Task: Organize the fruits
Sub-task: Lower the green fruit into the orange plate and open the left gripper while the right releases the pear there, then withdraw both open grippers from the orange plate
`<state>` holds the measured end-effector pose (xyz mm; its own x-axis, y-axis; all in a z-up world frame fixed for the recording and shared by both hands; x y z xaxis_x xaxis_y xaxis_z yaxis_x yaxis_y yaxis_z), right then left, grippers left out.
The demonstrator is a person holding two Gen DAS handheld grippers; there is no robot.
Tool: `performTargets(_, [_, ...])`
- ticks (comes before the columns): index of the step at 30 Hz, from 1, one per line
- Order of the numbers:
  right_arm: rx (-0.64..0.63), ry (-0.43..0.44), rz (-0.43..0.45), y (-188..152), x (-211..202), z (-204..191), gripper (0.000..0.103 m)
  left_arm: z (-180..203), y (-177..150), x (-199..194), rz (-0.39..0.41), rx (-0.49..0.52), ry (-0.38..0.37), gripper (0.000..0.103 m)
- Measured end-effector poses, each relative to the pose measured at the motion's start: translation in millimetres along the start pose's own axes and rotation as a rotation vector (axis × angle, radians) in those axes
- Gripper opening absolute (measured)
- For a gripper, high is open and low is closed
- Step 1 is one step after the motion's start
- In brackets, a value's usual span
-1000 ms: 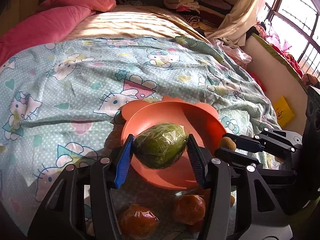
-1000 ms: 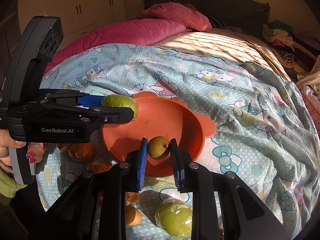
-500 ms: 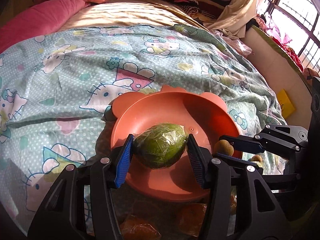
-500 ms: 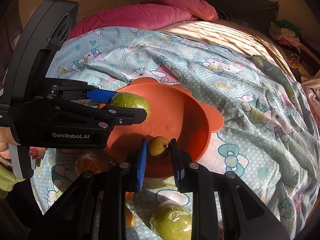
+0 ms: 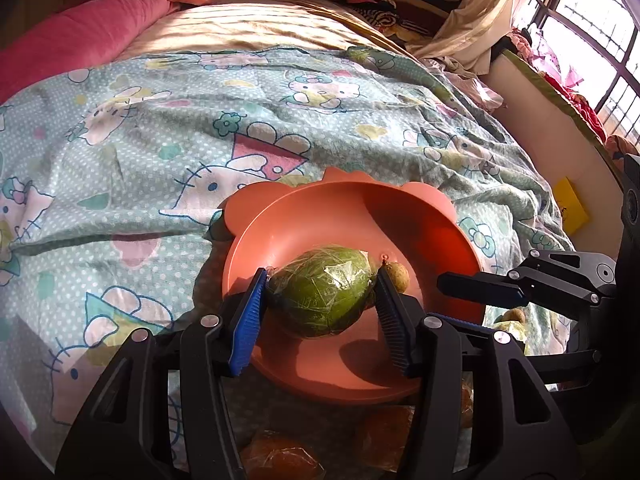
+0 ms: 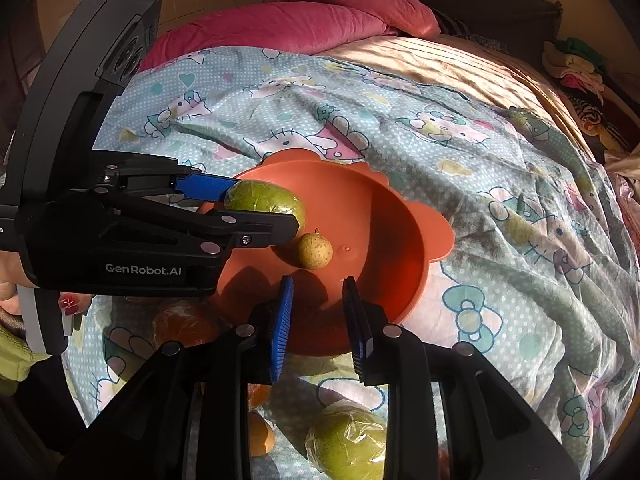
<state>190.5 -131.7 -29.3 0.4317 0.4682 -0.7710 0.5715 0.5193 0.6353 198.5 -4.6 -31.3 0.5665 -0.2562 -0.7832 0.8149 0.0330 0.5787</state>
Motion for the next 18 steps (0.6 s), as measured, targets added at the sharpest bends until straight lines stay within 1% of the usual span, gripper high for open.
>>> performTargets(6, [0.015,-0.004,0.023,-5,-9,1,0.032,-2,0,-2,0.006,-0.01,0.006,0.045])
performTargets(13, [0.037,-0.009,0.057,-7,-20,3,0.038,-6,3,-13,0.034,-0.022,0.017,0.045])
performTargets(15, [0.042,-0.01,0.066,-7,-24,5,0.042,-8,3,-17,0.038,-0.031,0.024,0.048])
performTargets(16, [0.046,-0.011,0.072,-7,-26,5,0.043,-9,2,-20,0.043,-0.032,0.025,0.052])
performTargets(18, [0.055,-0.013,0.084,-8,-30,7,0.046,-9,2,-26,0.057,-0.032,0.036,0.054])
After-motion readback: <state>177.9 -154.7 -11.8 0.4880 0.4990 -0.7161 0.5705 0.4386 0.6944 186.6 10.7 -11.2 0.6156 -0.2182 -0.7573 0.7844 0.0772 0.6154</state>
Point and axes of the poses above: each gripper's, at about its wrist camera, not at the fingertips, and x roughly the way its jaws point, z to its right, y to its top, the point moved 1 cm from there along x, roughly the way its jaws point, and after that the axes turned 2 degrees about z, right-handed, at the moved point
